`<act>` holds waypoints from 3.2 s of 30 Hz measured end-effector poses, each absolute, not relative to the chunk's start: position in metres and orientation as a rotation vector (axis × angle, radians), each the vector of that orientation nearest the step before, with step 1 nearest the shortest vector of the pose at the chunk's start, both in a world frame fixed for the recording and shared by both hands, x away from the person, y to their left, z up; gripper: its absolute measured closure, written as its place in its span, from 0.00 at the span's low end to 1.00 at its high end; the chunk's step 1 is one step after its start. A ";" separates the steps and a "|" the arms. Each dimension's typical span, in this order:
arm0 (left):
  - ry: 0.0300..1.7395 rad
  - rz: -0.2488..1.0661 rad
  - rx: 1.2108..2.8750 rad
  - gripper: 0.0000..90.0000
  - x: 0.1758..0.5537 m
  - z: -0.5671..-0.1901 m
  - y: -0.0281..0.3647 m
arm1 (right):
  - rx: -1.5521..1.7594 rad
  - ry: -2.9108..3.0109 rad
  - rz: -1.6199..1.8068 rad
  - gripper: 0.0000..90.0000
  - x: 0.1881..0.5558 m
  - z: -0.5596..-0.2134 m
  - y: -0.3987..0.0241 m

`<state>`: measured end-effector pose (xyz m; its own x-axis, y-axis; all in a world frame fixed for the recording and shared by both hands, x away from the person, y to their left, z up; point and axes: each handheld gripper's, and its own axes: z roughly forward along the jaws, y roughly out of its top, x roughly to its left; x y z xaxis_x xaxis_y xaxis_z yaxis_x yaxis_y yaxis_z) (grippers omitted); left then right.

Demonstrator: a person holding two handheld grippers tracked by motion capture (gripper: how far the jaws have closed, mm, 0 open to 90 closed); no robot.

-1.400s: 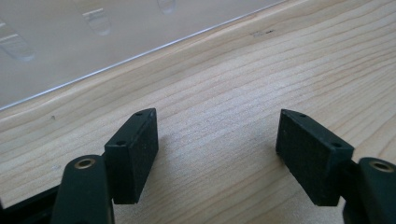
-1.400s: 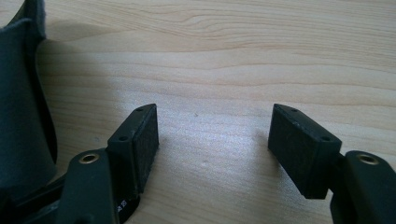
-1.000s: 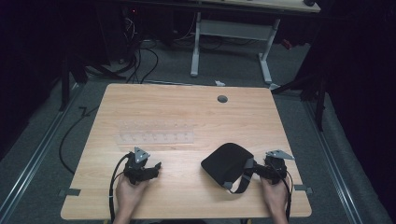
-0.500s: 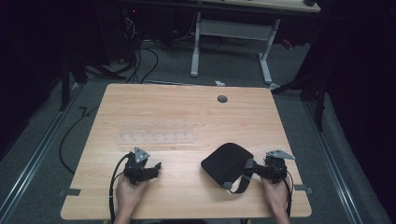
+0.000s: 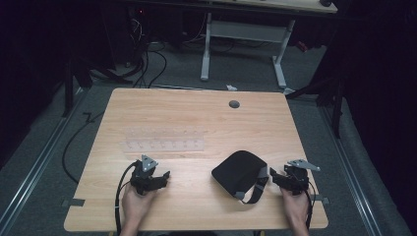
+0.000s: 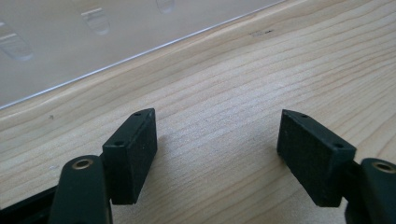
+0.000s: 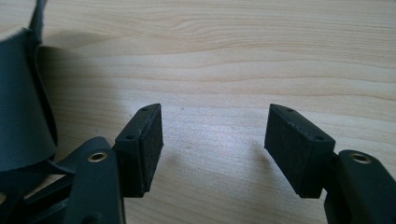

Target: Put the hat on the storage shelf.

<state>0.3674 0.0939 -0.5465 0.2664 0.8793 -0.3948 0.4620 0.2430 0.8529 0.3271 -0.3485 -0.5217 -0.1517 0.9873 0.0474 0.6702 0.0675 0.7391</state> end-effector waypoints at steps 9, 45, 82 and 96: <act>1.364 0.460 1.388 0.32 0.367 -0.547 0.094 | 1.646 1.832 1.007 0.44 0.315 -0.507 -0.355; 1.365 0.458 1.388 0.32 0.367 -0.546 0.094 | 1.527 2.081 1.252 0.37 0.334 -0.498 -0.305; 1.365 0.461 1.385 0.31 0.367 -0.547 0.093 | 1.386 2.268 1.300 0.95 0.324 -0.526 -0.296; 1.366 0.461 1.387 0.31 0.367 -0.547 0.093 | 1.342 2.267 1.360 0.96 0.318 -0.511 -0.297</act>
<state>0.3675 0.0930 -0.5466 0.2641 0.8804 -0.3940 0.4613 0.2434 0.8532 0.3182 -0.2972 -0.5110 -0.5779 0.7673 0.2779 0.6065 0.1759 0.7754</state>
